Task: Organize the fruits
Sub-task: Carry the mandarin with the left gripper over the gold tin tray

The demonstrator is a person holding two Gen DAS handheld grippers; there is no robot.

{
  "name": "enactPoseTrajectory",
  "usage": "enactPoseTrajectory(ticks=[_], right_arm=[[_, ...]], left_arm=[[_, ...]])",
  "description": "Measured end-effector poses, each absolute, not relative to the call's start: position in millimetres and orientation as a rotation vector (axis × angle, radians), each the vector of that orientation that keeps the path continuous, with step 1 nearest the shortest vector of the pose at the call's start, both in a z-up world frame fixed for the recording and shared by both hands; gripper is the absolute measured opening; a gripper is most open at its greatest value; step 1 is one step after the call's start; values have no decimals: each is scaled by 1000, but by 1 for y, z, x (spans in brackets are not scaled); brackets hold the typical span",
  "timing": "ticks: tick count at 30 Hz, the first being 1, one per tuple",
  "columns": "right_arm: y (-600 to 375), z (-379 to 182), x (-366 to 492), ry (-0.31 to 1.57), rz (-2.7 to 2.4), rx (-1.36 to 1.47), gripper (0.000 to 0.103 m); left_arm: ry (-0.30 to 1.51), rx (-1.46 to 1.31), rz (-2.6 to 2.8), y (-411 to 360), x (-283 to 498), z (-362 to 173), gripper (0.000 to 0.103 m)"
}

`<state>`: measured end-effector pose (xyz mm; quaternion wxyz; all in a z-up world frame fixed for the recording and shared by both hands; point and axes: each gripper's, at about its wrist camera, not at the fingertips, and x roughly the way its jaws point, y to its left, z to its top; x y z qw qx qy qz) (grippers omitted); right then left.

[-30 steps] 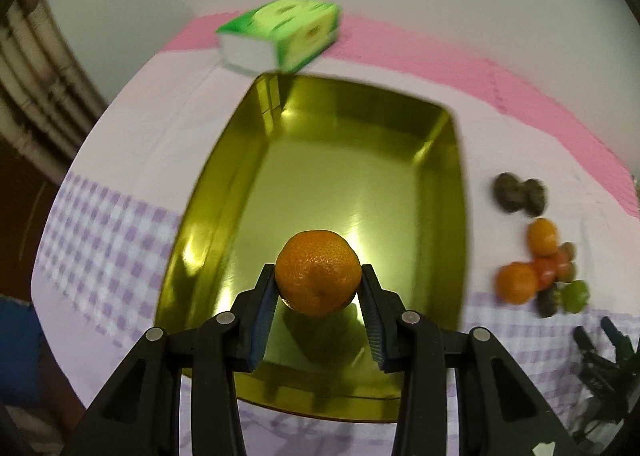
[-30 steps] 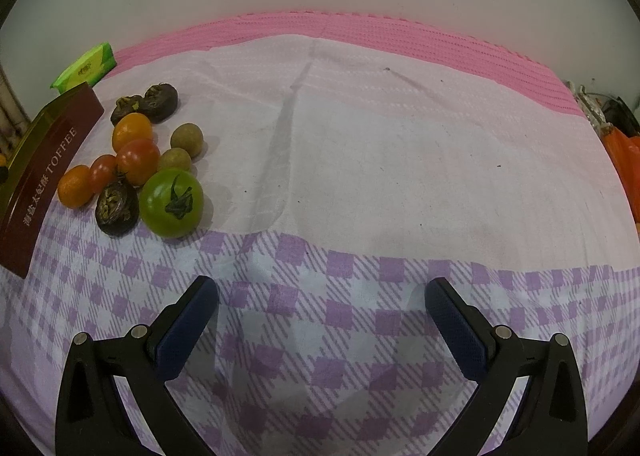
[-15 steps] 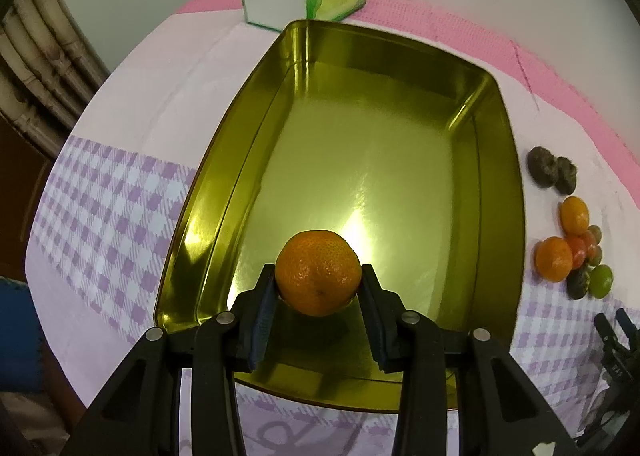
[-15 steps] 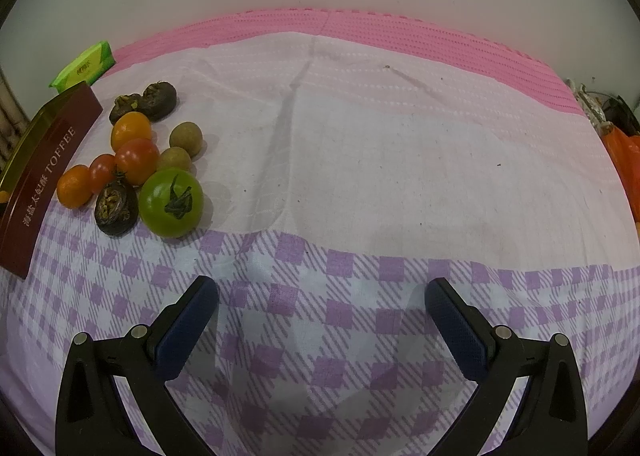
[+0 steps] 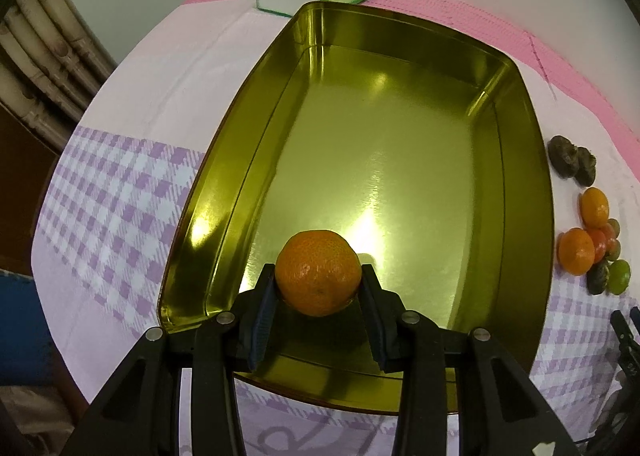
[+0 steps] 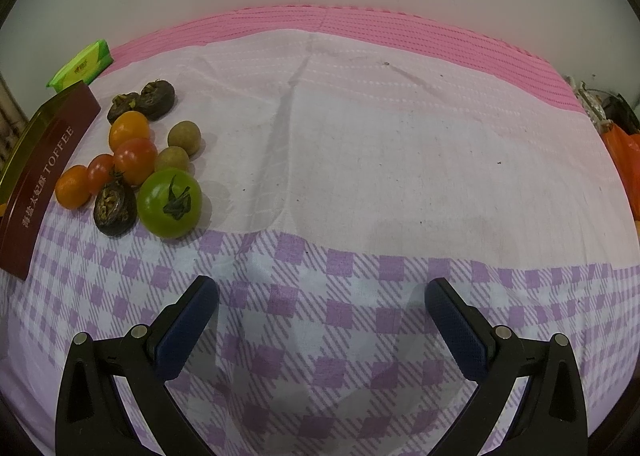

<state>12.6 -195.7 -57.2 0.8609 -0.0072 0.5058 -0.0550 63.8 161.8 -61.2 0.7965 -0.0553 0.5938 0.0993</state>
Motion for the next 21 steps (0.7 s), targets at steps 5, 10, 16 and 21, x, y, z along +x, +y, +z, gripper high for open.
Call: enactPoseTrajectory(ticks=[5,10,16,21], right_arm=[[-195,-57,11,1056,-112,-16,103],[-195,-57,11,1057,-112,-15,103],[-195,-57,11,1060,-114,-14,103],[-195,-58,10,1067,-118,-12,103]], left_arm=[[1274,-113,210,163,63,-64,37],[1274,-105,211,163,64,-64,37],[1272,-97,201,167,65,-64,38],[1270,-103,193,168,65,-62,38]])
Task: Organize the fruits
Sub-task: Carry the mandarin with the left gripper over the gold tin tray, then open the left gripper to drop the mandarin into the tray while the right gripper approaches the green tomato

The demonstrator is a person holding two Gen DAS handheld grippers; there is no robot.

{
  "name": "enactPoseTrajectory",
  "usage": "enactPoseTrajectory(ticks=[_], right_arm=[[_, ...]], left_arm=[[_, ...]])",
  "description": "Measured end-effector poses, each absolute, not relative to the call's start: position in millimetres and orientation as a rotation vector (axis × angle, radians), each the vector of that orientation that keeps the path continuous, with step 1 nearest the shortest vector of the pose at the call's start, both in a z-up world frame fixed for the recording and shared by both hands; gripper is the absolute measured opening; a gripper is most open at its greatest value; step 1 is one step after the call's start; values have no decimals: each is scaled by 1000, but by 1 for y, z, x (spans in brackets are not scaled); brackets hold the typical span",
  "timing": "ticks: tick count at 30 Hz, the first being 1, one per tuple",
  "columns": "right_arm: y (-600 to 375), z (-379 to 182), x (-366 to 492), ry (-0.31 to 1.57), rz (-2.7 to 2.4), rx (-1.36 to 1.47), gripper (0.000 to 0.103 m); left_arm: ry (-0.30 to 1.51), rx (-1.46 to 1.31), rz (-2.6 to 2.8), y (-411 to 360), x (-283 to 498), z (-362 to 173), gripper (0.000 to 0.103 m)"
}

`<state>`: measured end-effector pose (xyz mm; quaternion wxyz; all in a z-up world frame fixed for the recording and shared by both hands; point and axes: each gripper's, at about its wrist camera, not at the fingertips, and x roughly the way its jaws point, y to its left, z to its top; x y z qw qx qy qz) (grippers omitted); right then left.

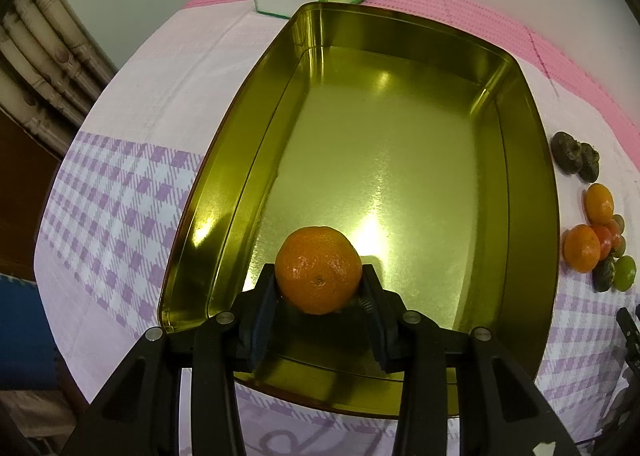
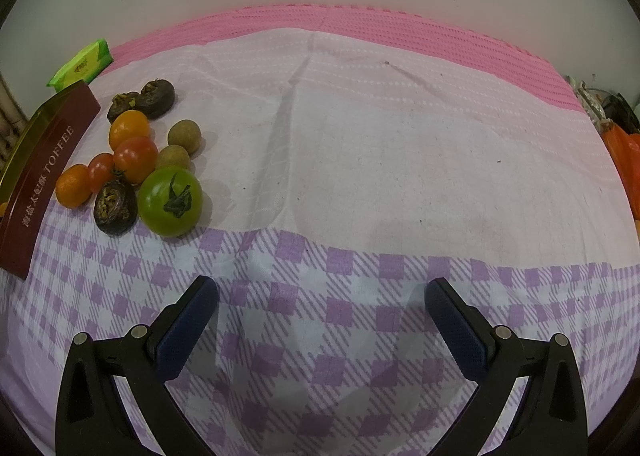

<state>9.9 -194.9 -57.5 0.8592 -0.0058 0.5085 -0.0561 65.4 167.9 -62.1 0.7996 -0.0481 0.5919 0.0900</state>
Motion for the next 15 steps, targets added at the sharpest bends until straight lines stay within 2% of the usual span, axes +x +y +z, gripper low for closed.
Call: enactPoseTrajectory(ticks=[2,6,15], right_arm=[[-196,-57,10,1071,-118,-12,103],[-195,-57,13,1081,-118,-11,103],[-195,-56,17,1099,-131,-1,103]], left_arm=[[1266,-113,186,169,65,-61,40],[1251,-116,174,168,64,-56,52],[1171,-101,140,161,56,-37,66]])
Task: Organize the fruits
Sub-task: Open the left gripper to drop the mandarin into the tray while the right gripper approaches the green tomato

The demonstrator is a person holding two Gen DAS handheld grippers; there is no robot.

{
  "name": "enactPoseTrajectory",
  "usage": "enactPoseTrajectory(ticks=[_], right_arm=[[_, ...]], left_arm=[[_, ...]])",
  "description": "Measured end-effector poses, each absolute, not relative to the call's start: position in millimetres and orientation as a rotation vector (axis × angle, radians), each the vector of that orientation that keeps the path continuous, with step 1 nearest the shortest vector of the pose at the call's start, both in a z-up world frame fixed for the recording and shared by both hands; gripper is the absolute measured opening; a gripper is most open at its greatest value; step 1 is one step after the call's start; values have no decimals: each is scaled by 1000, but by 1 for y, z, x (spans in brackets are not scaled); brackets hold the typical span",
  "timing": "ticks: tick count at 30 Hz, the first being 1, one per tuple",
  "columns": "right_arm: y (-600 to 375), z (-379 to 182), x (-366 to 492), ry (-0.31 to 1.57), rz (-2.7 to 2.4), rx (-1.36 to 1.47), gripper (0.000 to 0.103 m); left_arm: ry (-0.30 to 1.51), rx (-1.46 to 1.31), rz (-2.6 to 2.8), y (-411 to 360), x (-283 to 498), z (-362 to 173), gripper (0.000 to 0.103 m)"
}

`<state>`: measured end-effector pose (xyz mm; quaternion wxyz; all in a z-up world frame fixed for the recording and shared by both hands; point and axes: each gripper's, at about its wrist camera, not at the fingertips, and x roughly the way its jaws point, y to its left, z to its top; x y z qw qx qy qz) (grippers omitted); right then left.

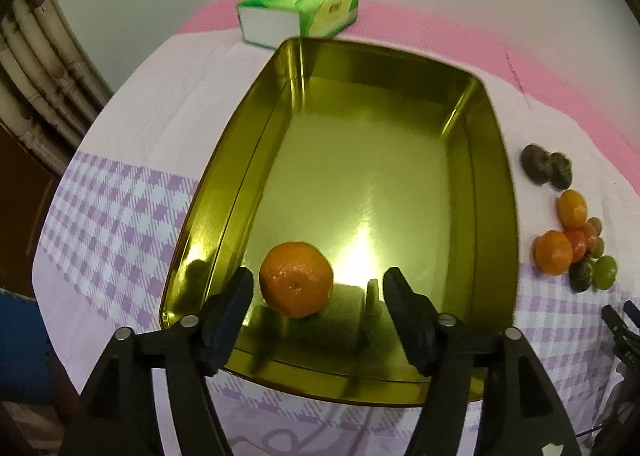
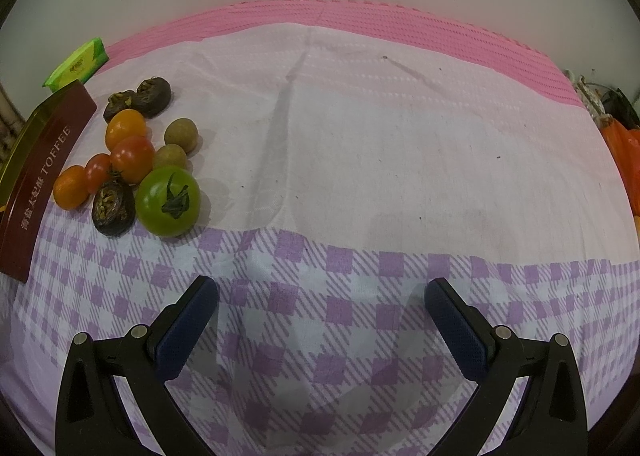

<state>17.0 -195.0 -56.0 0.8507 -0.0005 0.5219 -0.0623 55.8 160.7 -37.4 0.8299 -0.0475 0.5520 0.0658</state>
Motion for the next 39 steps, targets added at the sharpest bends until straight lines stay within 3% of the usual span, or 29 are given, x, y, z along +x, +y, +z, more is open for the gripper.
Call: enactPoseTrajectory(ticks=[6,18,23,39], right_arm=[[-195,-56,18,1109,-129,0,103],[-154,-39,10,1063,-8,-91,101],[-146,-33,11,1057,39,-89,87],[-140,-38,34,1103,57,-87,66]], left_arm=[[1116,-67,136,158,49,-25,72],[1092,-75,142,160,45,-20,76],[1078,-78,149,161,43,-16,79],[1067,-107,168,170,34,-11,82]])
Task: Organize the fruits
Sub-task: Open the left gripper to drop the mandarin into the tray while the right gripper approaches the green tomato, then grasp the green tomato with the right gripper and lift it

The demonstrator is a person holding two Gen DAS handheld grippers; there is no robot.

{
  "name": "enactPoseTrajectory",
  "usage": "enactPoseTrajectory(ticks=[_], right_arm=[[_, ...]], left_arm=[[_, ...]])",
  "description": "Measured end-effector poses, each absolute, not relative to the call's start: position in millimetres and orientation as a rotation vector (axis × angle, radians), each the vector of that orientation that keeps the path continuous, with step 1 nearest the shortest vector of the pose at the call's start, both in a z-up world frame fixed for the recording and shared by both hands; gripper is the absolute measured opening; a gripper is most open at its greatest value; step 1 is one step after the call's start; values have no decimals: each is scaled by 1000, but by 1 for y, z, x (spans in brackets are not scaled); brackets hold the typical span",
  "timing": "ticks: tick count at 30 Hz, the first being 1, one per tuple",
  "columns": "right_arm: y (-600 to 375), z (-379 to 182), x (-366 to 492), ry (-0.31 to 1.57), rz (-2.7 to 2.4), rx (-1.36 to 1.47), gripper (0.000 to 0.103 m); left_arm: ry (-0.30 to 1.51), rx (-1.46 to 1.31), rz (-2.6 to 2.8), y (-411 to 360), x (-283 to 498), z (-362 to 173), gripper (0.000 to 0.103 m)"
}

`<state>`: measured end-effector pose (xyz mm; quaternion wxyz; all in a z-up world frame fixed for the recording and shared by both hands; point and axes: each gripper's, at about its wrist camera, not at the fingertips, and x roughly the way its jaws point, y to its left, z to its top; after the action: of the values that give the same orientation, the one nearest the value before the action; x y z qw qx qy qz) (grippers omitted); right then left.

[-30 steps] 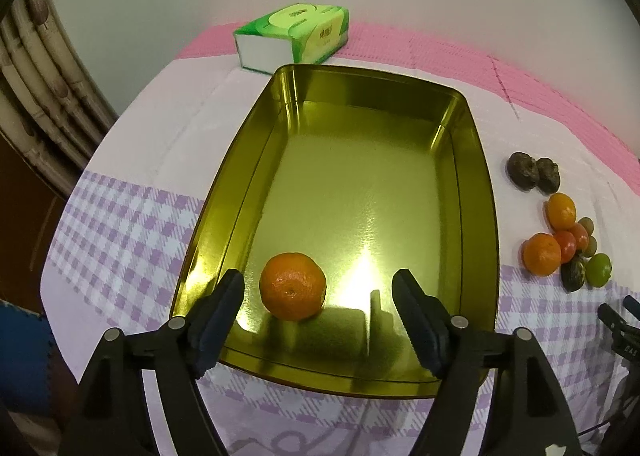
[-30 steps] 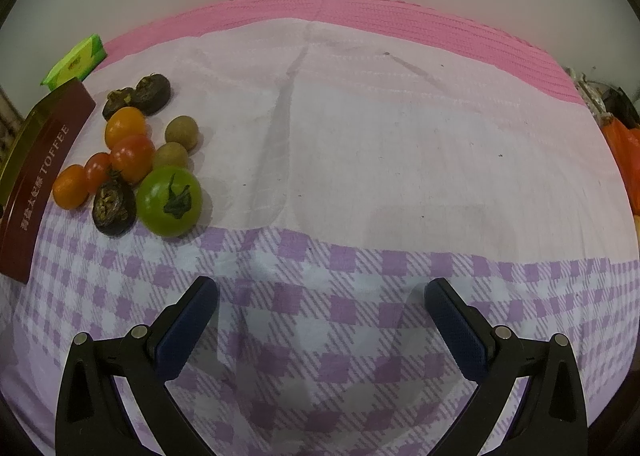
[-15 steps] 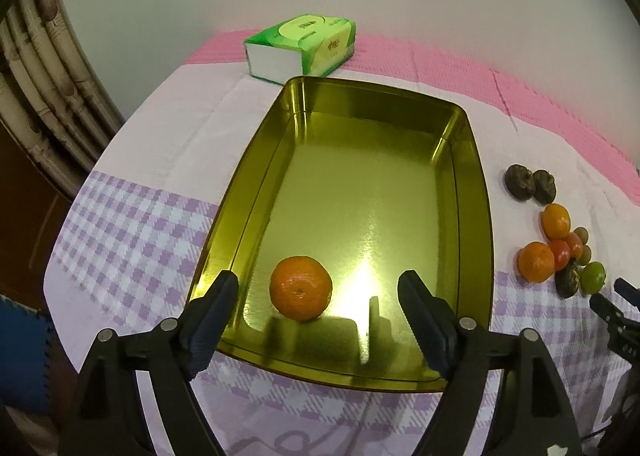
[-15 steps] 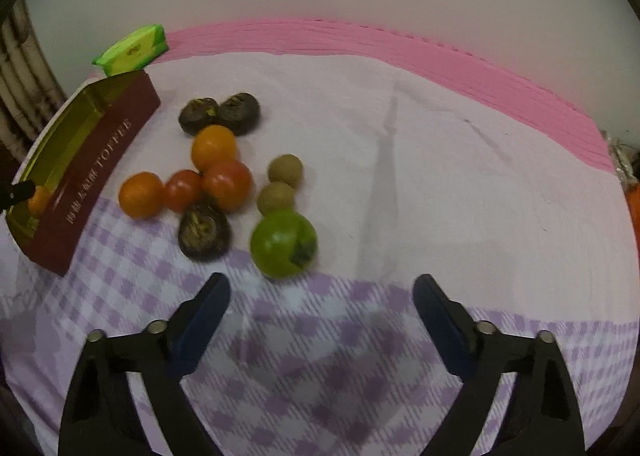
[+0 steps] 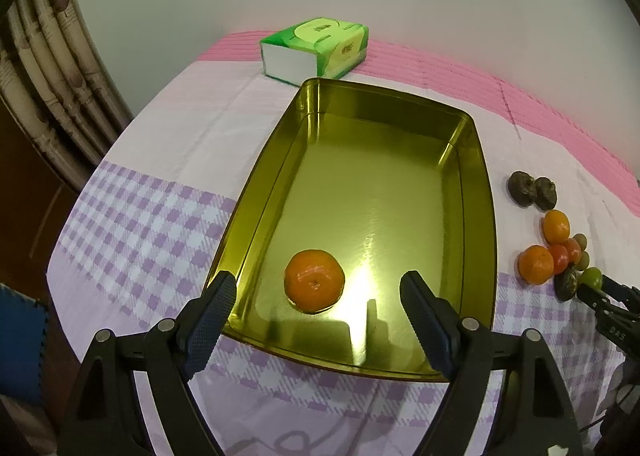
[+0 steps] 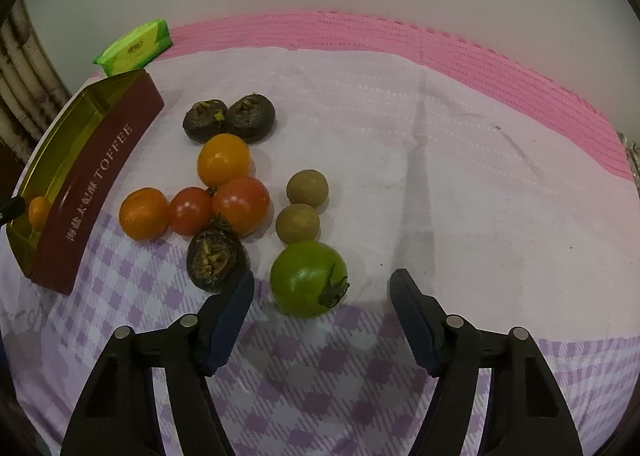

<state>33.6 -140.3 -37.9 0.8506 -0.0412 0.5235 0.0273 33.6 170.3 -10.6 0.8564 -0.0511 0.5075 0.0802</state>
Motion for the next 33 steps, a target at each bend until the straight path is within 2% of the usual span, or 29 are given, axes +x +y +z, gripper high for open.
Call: enactPoseTrajectory(ticks=[6,11,19,25,33], right_arm=[[-136,-45,45,1109,60,-79,56],[-137,-44,46,1108,73,-69,40],[-136,-39,45,1104,71,-72,39],[-127,-14,46,1062,84,-70,39],[-67,17,57,1010,222,-109,39]], left_arm=[[1066,-118,178,175,30,-9,90],[1064,-148,185,183,27,-7,92],[1058,-198,203,196,22,-4,95],[1042,-249,236,216,17,3,95],[1017,-337,327,258,5,11,98]])
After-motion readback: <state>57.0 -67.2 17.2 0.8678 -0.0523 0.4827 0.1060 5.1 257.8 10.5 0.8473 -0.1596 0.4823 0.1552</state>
